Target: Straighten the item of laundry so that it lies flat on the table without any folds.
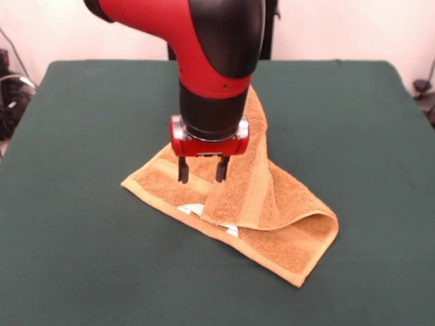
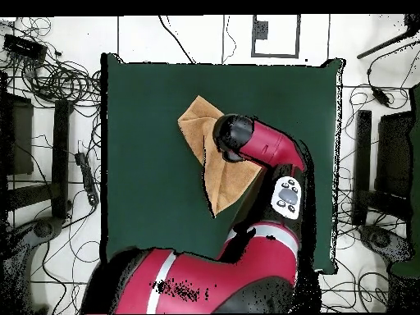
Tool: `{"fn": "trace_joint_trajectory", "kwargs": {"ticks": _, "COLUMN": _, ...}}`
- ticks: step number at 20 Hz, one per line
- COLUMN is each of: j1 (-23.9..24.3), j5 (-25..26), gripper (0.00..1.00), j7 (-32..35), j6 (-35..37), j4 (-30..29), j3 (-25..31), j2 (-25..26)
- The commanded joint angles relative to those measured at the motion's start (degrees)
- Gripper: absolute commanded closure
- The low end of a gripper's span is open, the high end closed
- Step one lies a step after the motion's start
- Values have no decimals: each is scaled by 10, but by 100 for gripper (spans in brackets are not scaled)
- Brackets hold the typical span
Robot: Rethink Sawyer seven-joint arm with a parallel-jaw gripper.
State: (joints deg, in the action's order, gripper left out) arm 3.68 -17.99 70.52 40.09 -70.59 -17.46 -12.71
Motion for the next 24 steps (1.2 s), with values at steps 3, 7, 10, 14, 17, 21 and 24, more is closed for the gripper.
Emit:
{"fn": "trace_joint_trajectory", "kwargs": {"ticks": 3, "j1": 21, "j5": -40, "gripper": 0, "j7": 133, "j6": -27, "j4": -47, "j3": 102, "j2": 1}}
{"fn": "trace_joint_trajectory", "kwargs": {"ticks": 7, "j1": 29, "j5": -50, "gripper": 0, "j7": 133, "j6": -28, "j4": -57, "j3": 120, "j2": -5}}
{"fn": "trace_joint_trajectory", "kwargs": {"ticks": 10, "j1": 35, "j5": -63, "gripper": 0, "j7": 135, "j6": -27, "j4": -69, "j3": 137, "j2": -14}}
{"fn": "trace_joint_trajectory", "kwargs": {"ticks": 14, "j1": 47, "j5": -79, "gripper": 0, "j7": 127, "j6": -39, "j4": -83, "j3": 164, "j2": -21}}
{"fn": "trace_joint_trajectory", "kwargs": {"ticks": 17, "j1": 49, "j5": -80, "gripper": 0, "j7": 127, "j6": -38, "j4": -83, "j3": 169, "j2": -20}}
{"fn": "trace_joint_trajectory", "kwargs": {"ticks": 21, "j1": 48, "j5": -74, "gripper": 0, "j7": 130, "j6": -40, "j4": -79, "j3": 170, "j2": -17}}
{"fn": "trace_joint_trajectory", "kwargs": {"ticks": 24, "j1": 41, "j5": -67, "gripper": 0, "j7": 134, "j6": -39, "j4": -69, "j3": 163, "j2": -12}}
